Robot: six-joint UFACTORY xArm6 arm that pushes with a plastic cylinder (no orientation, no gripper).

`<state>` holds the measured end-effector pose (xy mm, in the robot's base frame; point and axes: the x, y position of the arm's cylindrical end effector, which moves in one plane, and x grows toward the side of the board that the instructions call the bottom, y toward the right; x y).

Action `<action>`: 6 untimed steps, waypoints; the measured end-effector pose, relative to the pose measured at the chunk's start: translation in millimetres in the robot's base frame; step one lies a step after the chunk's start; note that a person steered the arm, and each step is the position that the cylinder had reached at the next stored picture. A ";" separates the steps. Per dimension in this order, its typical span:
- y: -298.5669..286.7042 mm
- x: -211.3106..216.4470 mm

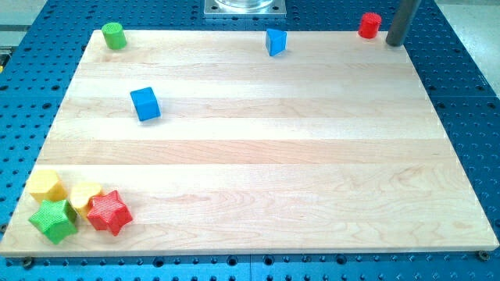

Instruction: Push the green star and hexagon toward the center left of the board

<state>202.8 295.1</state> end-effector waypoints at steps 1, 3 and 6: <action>-1.0 -11.6; -68.8 38.4; -108.4 117.0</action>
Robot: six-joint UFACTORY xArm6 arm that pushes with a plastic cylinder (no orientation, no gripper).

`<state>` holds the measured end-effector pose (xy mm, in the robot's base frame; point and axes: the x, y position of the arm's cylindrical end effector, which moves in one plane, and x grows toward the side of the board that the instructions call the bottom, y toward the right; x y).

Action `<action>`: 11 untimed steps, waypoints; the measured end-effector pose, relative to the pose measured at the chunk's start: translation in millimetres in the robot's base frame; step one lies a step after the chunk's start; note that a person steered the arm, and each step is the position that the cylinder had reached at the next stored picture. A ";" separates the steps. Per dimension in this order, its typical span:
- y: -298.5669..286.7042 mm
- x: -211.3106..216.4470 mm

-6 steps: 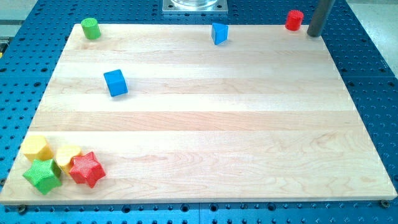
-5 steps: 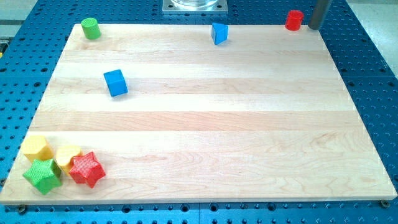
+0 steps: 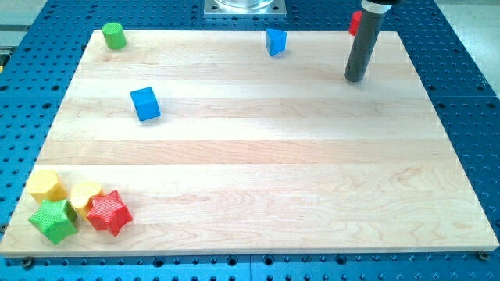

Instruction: Push the green star and hexagon toward the center left of the board

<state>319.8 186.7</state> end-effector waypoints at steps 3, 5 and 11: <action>-20.2 15.8; -92.8 134.4; -302.7 299.0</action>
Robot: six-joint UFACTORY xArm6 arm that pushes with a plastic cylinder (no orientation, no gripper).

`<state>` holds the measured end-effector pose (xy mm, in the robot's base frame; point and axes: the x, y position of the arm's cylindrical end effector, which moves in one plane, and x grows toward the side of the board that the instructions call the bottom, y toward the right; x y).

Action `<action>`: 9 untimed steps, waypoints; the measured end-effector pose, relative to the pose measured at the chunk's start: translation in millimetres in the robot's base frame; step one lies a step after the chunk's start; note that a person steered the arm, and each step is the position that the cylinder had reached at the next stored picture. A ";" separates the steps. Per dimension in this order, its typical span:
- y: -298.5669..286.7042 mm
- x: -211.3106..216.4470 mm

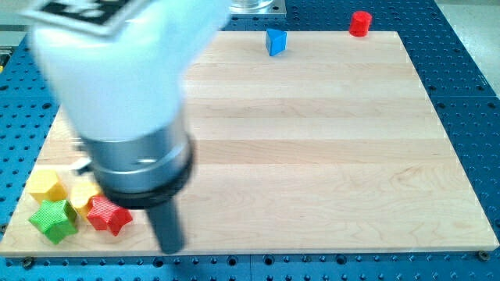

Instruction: Push the green star and hexagon toward the center left of the board

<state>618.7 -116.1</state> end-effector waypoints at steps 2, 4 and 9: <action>-102.0 -0.2; -129.9 -0.3; -144.0 -74.4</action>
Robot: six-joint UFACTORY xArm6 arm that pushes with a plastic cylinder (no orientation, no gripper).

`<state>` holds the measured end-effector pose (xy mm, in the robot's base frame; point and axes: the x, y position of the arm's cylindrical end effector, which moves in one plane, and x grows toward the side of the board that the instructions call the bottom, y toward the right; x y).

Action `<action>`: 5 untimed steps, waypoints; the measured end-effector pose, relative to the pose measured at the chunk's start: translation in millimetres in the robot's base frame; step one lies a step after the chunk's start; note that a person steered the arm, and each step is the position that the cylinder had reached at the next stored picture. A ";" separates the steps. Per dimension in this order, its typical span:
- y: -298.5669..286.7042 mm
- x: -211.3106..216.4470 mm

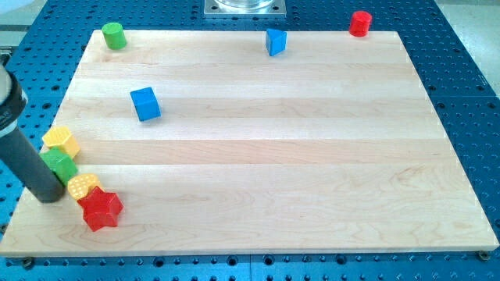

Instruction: Push the green star and hexagon toward the center left of the board

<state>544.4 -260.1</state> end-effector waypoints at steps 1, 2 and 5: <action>0.0 -27.6; -0.1 -66.3; -26.0 -76.9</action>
